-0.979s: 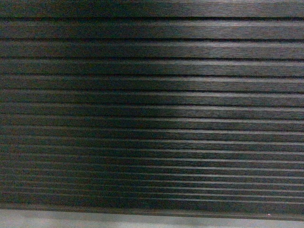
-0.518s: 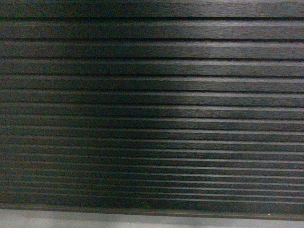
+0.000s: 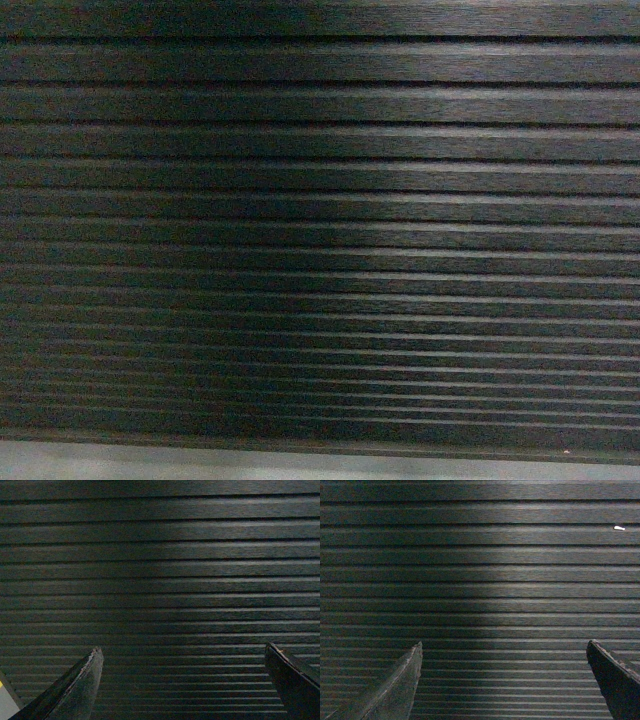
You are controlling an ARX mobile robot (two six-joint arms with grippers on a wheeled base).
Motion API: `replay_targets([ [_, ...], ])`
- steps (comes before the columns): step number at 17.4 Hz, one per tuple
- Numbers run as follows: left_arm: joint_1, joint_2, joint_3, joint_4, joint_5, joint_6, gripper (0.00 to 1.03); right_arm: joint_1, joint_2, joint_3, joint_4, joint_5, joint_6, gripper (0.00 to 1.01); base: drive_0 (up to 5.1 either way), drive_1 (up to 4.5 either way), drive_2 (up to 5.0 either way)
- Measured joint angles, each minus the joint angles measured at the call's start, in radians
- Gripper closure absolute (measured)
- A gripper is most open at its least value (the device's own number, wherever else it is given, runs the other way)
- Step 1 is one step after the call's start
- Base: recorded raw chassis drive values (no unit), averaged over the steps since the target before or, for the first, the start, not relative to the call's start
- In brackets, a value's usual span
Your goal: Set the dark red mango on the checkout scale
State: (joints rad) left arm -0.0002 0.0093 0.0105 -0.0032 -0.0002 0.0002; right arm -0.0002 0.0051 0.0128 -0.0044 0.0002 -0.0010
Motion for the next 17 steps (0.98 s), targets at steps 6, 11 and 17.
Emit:
replay_targets([
  [6, 0.0, 0.0, 0.0, -0.002, -0.001, 0.0, 0.05, 0.0, 0.0, 0.0, -0.001, 0.0, 0.0, 0.03, 0.0, 0.0, 0.0],
  [11, 0.0, 0.0, 0.0, 0.0, -0.002, 0.0, 0.05, 0.0, 0.0, 0.0, 0.0, -0.002, -0.001, 0.03, 0.0, 0.0, 0.0],
  [17, 0.0, 0.0, 0.0, 0.0, 0.0, 0.0, 0.05, 0.0, 0.0, 0.0, 0.0, 0.001, 0.001, 0.03, 0.0, 0.0, 0.0],
])
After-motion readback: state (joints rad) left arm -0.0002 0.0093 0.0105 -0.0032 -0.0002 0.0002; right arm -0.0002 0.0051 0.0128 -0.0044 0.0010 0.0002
